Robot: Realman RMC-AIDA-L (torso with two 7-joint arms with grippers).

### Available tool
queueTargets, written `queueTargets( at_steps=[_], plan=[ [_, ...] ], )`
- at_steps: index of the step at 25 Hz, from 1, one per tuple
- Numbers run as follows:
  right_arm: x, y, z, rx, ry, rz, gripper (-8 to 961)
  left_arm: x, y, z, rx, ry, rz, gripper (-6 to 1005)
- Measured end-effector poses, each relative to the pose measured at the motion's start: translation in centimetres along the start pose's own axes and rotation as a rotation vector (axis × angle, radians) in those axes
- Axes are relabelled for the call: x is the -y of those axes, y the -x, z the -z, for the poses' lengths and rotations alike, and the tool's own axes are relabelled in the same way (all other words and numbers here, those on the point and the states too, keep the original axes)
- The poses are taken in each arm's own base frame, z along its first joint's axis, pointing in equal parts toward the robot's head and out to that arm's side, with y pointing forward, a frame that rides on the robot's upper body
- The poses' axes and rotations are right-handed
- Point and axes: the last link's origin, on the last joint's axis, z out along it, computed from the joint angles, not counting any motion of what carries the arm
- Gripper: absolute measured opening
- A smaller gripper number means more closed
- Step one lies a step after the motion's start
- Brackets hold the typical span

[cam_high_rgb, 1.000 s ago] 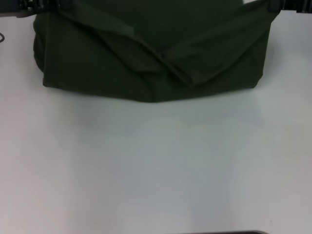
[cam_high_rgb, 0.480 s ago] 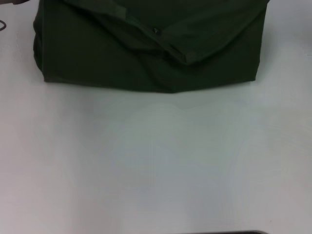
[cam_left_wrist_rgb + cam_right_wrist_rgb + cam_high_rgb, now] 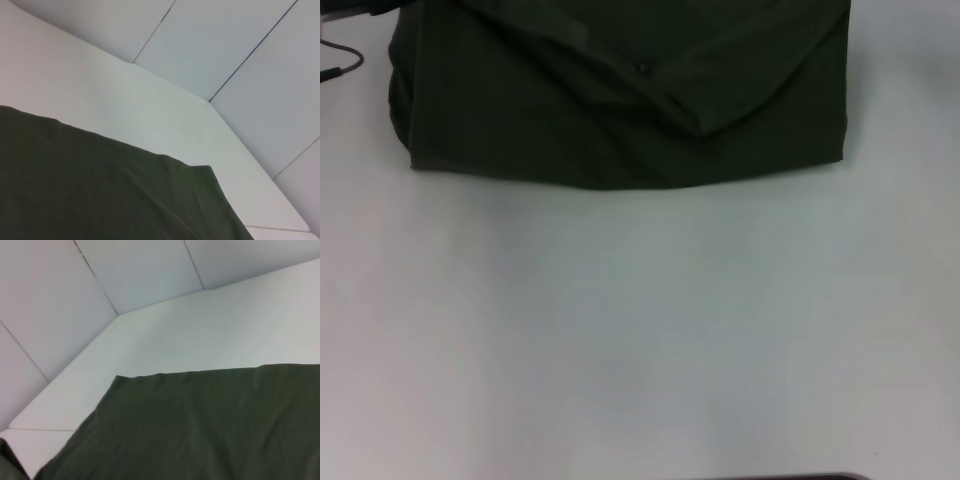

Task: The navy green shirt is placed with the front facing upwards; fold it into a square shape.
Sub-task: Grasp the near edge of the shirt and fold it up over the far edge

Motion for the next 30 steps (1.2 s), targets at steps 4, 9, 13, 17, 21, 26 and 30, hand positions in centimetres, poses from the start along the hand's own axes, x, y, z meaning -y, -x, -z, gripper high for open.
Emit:
queueTargets(
  at_steps=[4,9,13,17,21,26,30],
  plan=[
    [0.0,-0.5,-0.5,0.003,-0.025,0.005,1,-0.3,0.6,-0.7,-0.002,-0.004,-0.001,66],
    [0.1,-1.2,-0.8,0.007,-0.045,-0.002,1,-0.4,1.0,-1.2,-0.004,-0.013,-0.007,65],
    [0.1,-1.5,-0.9,0.006,-0.050,0.000,0,-0.6,1.2,-1.5,-0.003,-0.015,-0.006,65],
    [0.1,-1.6,-1.1,0.006,-0.052,-0.001,0,-0.6,1.3,-1.6,-0.005,-0.019,-0.006,66],
    [-0.1,-1.9,-1.5,-0.002,-0.057,0.000,0,-0.5,1.3,-1.7,-0.010,-0.025,-0.001,66],
    [-0.3,-2.4,-2.1,-0.024,-0.067,0.007,0,-0.6,1.7,-2.0,-0.010,-0.030,0.004,73],
    [-0.4,-2.5,-2.4,-0.028,-0.069,0.007,23,-0.6,2.2,-2.1,-0.007,-0.032,0.008,106]
  ],
)
